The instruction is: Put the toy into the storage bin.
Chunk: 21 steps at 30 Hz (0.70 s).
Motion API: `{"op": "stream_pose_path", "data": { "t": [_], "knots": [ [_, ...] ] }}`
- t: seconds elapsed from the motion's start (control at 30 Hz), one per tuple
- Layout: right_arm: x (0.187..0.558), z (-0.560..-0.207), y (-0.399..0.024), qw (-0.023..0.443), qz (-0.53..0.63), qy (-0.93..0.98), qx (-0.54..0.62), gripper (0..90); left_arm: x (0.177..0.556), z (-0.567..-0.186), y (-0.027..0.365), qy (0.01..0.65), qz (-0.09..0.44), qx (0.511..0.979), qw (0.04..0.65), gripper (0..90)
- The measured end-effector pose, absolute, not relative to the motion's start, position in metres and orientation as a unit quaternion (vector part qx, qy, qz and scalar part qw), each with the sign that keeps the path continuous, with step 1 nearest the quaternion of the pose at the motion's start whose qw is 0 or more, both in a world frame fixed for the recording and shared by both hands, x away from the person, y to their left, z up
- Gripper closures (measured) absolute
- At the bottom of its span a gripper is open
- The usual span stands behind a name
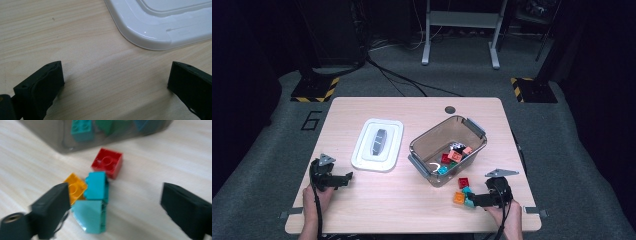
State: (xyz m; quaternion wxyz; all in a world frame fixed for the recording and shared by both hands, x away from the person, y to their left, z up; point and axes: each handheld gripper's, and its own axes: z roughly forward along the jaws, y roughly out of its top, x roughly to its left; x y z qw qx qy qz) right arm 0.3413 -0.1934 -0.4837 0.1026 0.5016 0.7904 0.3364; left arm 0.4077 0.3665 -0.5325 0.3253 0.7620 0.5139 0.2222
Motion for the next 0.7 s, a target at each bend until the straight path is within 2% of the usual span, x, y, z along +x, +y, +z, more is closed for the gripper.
{"op": "stream_pose_path", "data": {
  "t": [0.13, 0.3, 0.6, 0.7],
  "knots": [
    [0.334, -0.491, -0.187, 0.103, 0.339, 0.798, 0.487, 16.0, 0.408, -0.532, 0.367, 0.514, 0.222, 0.762, 0.325, 0.3],
    [0.328, -0.498, -0.181, 0.093, 0.332, 0.797, 0.496, 31.4, 0.408, -0.533, 0.366, 0.514, 0.222, 0.762, 0.325, 0.3],
    [0.326, -0.501, -0.188, 0.091, 0.330, 0.802, 0.490, 52.7, 0.408, -0.532, 0.366, 0.514, 0.222, 0.762, 0.325, 0.3],
    [0.326, -0.500, -0.191, 0.092, 0.326, 0.801, 0.493, 56.0, 0.408, -0.533, 0.366, 0.514, 0.222, 0.762, 0.325, 0.3]
  ]
}}
